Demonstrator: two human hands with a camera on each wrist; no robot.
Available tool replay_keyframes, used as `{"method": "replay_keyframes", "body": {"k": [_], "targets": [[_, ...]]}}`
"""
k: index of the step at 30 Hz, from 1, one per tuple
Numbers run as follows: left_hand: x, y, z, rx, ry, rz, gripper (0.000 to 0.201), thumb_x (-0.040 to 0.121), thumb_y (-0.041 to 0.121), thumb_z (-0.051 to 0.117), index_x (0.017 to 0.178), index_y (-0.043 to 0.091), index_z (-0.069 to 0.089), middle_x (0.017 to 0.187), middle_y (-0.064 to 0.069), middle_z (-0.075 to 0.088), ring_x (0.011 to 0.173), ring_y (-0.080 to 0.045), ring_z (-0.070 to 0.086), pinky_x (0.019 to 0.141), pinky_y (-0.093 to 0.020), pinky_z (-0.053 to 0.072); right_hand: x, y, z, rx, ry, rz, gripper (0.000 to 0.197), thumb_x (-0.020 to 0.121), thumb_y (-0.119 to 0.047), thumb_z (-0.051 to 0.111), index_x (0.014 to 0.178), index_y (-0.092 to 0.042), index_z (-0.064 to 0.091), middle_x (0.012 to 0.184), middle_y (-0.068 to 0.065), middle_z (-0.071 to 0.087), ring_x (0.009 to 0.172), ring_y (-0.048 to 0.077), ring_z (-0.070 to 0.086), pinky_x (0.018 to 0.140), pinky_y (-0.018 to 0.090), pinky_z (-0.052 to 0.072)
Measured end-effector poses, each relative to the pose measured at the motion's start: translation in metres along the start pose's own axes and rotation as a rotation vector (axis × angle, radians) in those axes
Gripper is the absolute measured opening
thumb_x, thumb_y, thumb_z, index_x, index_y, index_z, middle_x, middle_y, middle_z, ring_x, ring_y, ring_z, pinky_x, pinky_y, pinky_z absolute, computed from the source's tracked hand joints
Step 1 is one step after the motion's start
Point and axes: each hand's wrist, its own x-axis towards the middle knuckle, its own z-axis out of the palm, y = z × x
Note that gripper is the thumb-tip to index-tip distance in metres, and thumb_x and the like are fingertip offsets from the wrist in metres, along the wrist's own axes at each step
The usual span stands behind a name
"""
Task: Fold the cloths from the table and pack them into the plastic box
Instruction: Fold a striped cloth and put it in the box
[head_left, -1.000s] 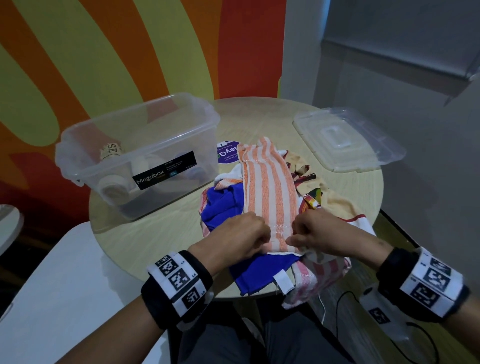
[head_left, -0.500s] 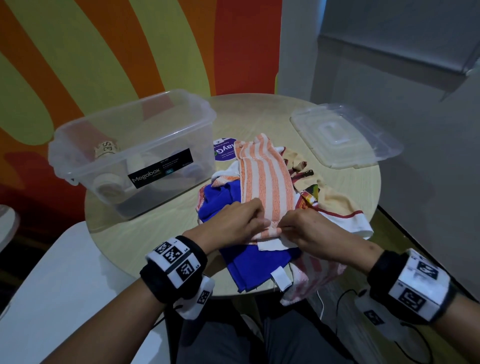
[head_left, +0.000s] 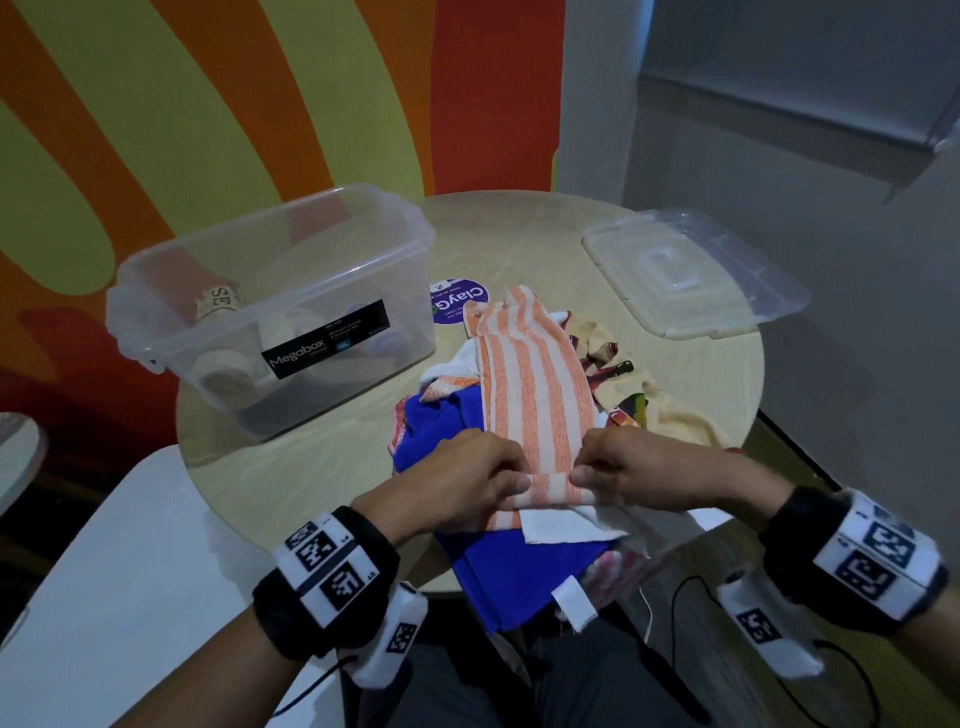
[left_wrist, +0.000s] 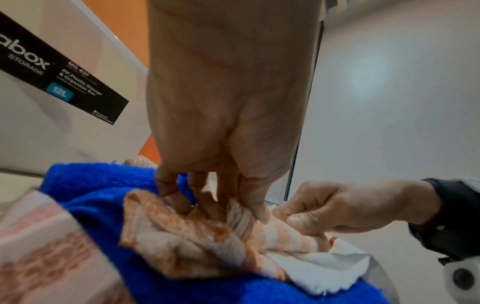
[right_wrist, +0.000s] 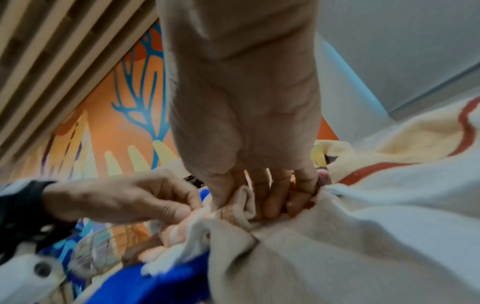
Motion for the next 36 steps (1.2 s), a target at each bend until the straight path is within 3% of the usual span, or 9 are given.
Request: {"method": "replay_keyframes", "body": {"k": [2,4,7,9,14,20,24,29,36], "targets": [[0.004,-0.003,0.004,-0.006,0.025,-0.038,0.017,0.104,0.035,0.055,0.104,0.023,0.066,0.096,0.004,0.066,0.084,-0.014,0.060,0.078,-0.042,0.055,0.004,0.001,0.010,-0.081,0.090,0.019,0.034,0.104,-0.041,0.050,0.085,-0.014,0.062,0.091,0.003,0.058,0.083,0.020,0.054,0.077,0.043,0.050],[0.008,-0.001,0.006,-0.030,0.047,-0.065,0.012,0.105,0.035,0.054,0.105,0.023,0.057,0.096,0.003,0.063,0.084,-0.017,0.061,0.072,-0.037,0.053,0.004,0.003,0.016,-0.148,0.246,0.012,0.029,0.101,-0.042,0.055,0.082,-0.020,0.057,0.089,-0.002,0.054,0.084,0.019,0.050,0.074,0.040,0.047],[0.010,0.000,0.008,-0.063,0.085,-0.084,0.011,0.106,0.033,0.052,0.102,0.023,0.050,0.096,0.001,0.062,0.083,-0.019,0.062,0.073,-0.041,0.057,0.000,0.001,0.024,-0.282,0.442,-0.137,0.030,0.094,-0.050,0.054,0.099,-0.021,0.060,0.098,-0.003,0.050,0.090,0.017,0.043,0.074,0.036,0.043],[0.012,0.002,0.010,-0.085,0.098,-0.119,0.010,0.106,0.031,0.050,0.100,0.022,0.049,0.096,-0.001,0.064,0.084,-0.021,0.066,0.076,-0.047,0.060,0.000,-0.004,0.032,-0.282,0.452,-0.233,0.028,0.092,-0.050,0.062,0.102,-0.024,0.061,0.099,-0.006,0.050,0.089,0.014,0.040,0.072,0.030,0.040],[0.017,0.005,0.004,-0.130,0.098,-0.187,0.006,0.102,0.025,0.057,0.098,0.020,0.055,0.094,-0.001,0.068,0.084,-0.020,0.071,0.077,-0.042,0.062,0.015,-0.007,0.045,-0.438,0.486,-0.239,0.019,0.083,-0.020,0.082,0.098,-0.020,0.070,0.090,-0.001,0.060,0.079,0.019,0.051,0.065,0.031,0.037],[0.013,0.006,-0.008,-0.049,0.269,-0.049,0.021,0.096,0.037,0.069,0.090,0.017,0.069,0.087,0.003,0.067,0.080,-0.014,0.064,0.069,-0.033,0.055,0.023,-0.008,0.017,-0.094,0.313,-0.209,0.017,0.099,-0.024,0.060,0.101,-0.014,0.073,0.093,-0.001,0.067,0.079,0.014,0.057,0.069,0.030,0.048],[0.008,0.004,-0.008,0.136,0.152,0.121,0.028,0.089,0.046,0.074,0.103,0.023,0.072,0.103,0.007,0.065,0.095,-0.010,0.055,0.079,-0.035,0.052,0.027,-0.004,0.001,0.057,0.186,-0.133,0.011,0.097,-0.018,0.062,0.095,-0.013,0.072,0.082,-0.005,0.066,0.072,0.011,0.057,0.062,0.024,0.043],[0.014,-0.007,-0.012,-0.014,0.155,0.044,0.025,0.102,0.033,0.060,0.113,0.017,0.076,0.097,0.003,0.074,0.083,-0.010,0.065,0.075,-0.039,0.056,0.035,0.009,-0.011,0.253,0.110,-0.041,0.015,0.100,-0.022,0.063,0.087,-0.020,0.071,0.075,-0.008,0.063,0.066,0.005,0.053,0.063,0.024,0.043],[0.016,-0.014,-0.009,-0.163,0.242,-0.063,0.014,0.100,0.039,0.063,0.104,0.026,0.064,0.096,0.009,0.068,0.087,-0.006,0.062,0.081,-0.038,0.055,0.030,0.016,-0.015,0.572,0.020,-0.026,0.020,0.088,-0.028,0.080,0.100,-0.013,0.075,0.093,0.012,0.076,0.077,0.016,0.067,0.073,0.027,0.054]]}}
